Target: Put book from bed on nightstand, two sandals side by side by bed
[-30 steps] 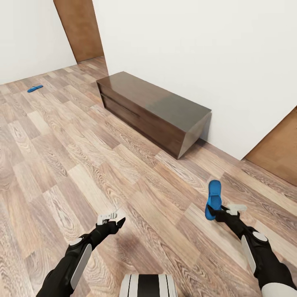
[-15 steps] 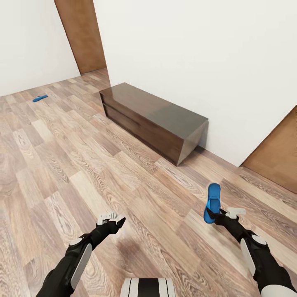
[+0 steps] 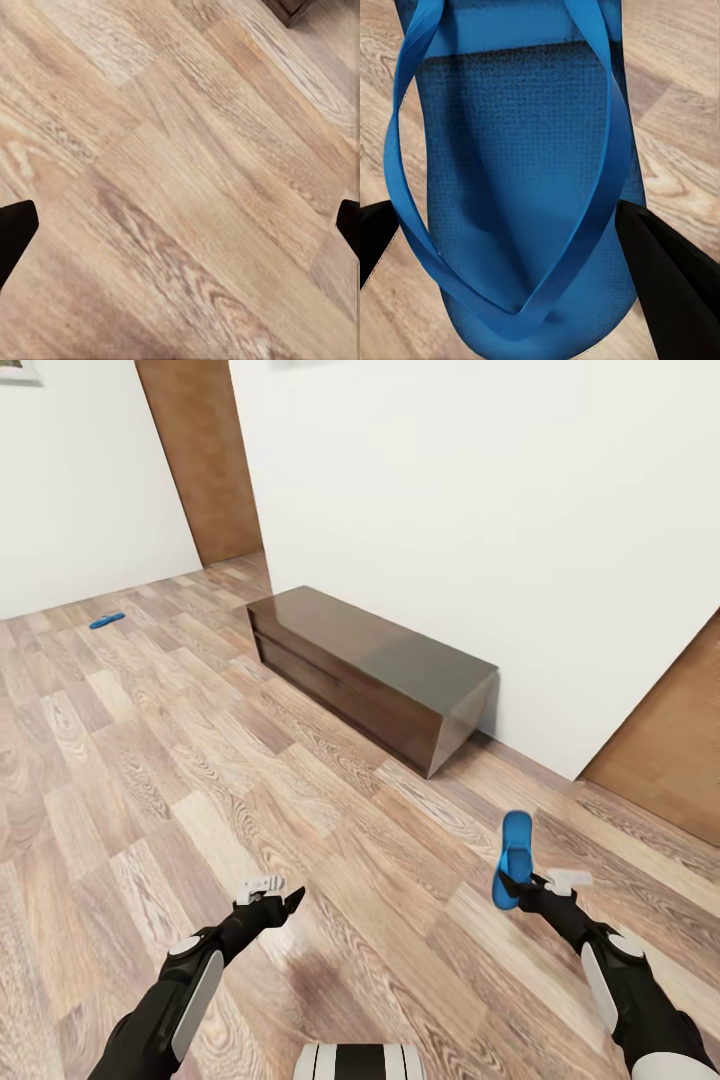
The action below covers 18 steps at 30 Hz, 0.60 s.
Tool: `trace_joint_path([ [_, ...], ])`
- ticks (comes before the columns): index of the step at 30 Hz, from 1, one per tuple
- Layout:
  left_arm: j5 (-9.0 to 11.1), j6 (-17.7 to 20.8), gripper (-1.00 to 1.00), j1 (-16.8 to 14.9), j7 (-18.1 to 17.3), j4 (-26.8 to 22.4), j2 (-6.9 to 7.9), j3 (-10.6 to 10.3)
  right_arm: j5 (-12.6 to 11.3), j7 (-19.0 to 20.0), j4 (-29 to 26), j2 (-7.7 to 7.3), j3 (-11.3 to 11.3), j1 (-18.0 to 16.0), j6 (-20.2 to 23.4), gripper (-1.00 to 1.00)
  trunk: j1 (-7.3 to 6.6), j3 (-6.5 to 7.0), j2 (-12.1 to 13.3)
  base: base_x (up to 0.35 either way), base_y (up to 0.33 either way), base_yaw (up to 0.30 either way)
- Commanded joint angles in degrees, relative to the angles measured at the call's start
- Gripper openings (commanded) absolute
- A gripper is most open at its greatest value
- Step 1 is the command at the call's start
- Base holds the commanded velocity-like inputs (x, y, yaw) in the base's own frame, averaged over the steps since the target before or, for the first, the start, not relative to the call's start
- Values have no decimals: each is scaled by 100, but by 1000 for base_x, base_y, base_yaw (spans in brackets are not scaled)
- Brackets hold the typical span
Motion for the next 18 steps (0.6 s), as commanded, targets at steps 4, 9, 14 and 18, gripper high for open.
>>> trace_joint_path([
  [4, 56, 51, 100, -1, -5, -2, -3, 7, -3, 33, 106, 3, -17, -2, 18, -100, -11, 85, 4, 0, 0, 0],
  [9, 55, 50, 100, -1, -2, -2, -4, 2, 48, 24, 759, 4, 1, -2, -5, -100, -24, 196, 11, 0, 0, 0],
  [14, 48, 43, 100, -1, 7, 19, -2, 5, 11, 27, 1009, 4, 4, -4, -10, -100, -37, 307, 17, 0, 0, 0],
  [18, 38, -6, 100, -1, 15, 508, 14, 9, 0, 16, 1617, 1, -3, -4, -66, -100, -47, 395, 23, 0, 0, 0],
])
